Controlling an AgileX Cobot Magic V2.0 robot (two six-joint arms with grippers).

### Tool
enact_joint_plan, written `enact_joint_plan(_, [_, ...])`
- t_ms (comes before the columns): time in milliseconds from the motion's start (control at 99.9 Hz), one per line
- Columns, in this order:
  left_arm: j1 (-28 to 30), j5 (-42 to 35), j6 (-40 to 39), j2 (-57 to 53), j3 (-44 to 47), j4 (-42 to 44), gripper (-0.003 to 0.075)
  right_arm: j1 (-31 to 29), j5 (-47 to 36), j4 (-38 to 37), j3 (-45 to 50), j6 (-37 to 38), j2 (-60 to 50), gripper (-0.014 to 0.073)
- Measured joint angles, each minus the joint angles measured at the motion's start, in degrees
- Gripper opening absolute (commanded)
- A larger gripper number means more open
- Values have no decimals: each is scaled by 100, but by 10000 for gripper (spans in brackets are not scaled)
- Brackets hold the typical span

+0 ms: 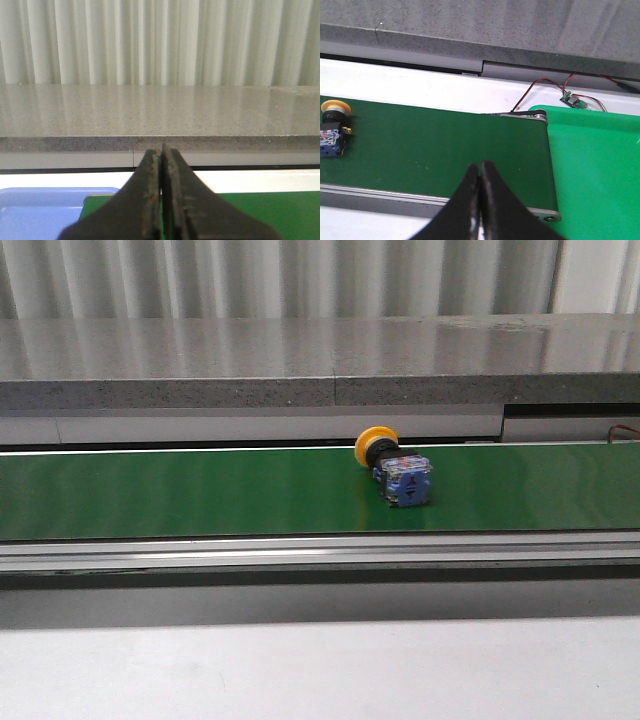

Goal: Move button from right to left

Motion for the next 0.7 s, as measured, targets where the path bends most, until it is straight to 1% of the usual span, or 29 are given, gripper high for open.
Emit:
enact_joint_plan(80, [0,302,0,463,-534,-51,-20,0,0,0,0,0,0,-67])
enact_joint_plan(200, [0,988,0,1205,-1387,-76,-20,0,0,0,0,0,0,-67])
enact_joint_plan(450, [0,2810,11,2930,-3088,93,-20,0,0,0,0,0,0,-67])
enact_joint_plan(560, [0,3437,11,3499,-3494,93,-20,0,0,0,0,0,0,-67])
enact_joint_plan(701, [0,3654,11,3971,-3630,93,-20,0,0,0,0,0,0,-67])
